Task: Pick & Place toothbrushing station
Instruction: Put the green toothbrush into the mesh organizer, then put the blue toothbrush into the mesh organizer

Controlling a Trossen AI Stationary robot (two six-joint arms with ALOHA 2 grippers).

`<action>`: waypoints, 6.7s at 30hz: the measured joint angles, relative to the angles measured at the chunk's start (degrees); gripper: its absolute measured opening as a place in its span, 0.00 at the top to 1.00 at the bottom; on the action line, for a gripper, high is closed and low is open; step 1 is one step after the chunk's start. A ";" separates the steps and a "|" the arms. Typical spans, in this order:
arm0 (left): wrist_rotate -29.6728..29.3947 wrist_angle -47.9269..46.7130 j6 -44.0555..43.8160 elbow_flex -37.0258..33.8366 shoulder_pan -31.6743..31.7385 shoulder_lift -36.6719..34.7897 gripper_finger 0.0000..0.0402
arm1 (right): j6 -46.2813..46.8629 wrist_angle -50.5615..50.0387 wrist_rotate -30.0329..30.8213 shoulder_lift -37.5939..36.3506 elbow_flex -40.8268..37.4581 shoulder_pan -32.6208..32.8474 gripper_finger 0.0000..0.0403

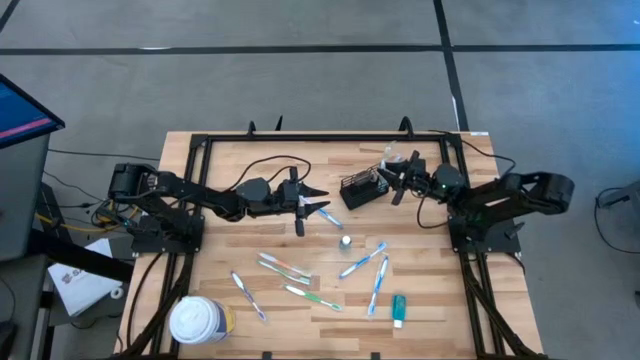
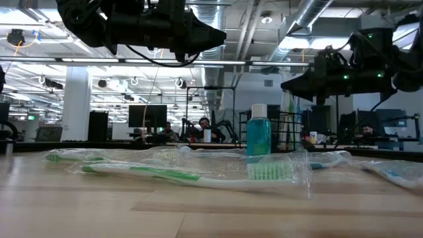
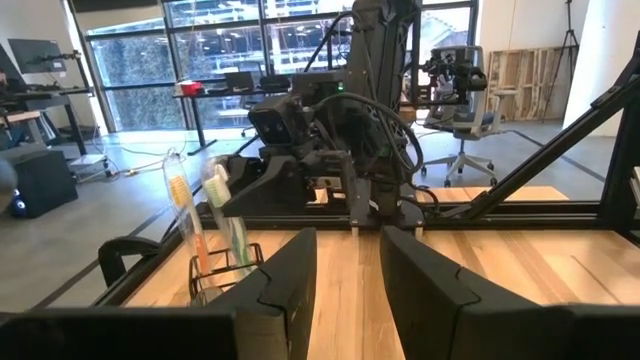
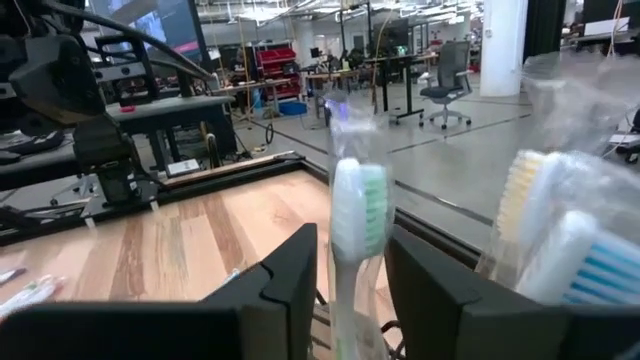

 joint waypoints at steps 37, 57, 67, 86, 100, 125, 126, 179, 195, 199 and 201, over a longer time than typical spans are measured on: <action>-13.53 -12.14 -1.63 0.00 0.41 0.02 0.73 | -2.00 -20.45 -1.48 -26.80 1.24 14.30 0.65; 7.91 -35.87 -9.00 0.00 17.16 0.02 0.73 | -6.38 -52.13 -1.48 -26.29 13.11 22.41 0.68; 9.38 -37.90 -9.22 0.00 21.77 0.02 0.73 | -6.50 -52.15 -1.42 -26.29 13.11 22.47 0.68; 8.00 -38.97 -6.51 0.02 21.38 8.34 0.49 | -6.51 -52.29 -1.29 -26.29 13.11 22.47 0.68; 11.16 -38.80 -0.10 0.02 21.01 9.04 0.60 | -6.54 -52.30 -1.29 -26.29 13.11 22.47 0.68; 12.90 -40.19 3.13 -0.02 15.90 7.09 1.00 | -6.50 -52.35 -1.30 -26.29 13.11 22.47 0.68; 12.13 -40.03 3.13 -0.02 15.35 6.29 1.00 | -6.50 -52.35 -1.29 -26.29 13.11 22.47 0.68; -6.56 -30.62 6.71 5.68 -4.34 -16.59 1.00 | -2.39 -32.77 -8.41 3.17 27.47 26.27 0.68; -7.34 -30.14 6.74 5.68 -5.82 -16.57 1.00 | -2.55 -32.52 -10.54 11.48 36.82 26.33 0.68; -7.48 -30.23 6.74 5.68 -5.81 -16.57 1.00 | -2.55 -32.62 -10.51 11.76 37.49 26.05 0.68; -7.48 -30.23 6.74 5.68 -5.81 -16.57 1.00 | -2.37 -32.62 -10.54 11.69 37.53 25.61 0.68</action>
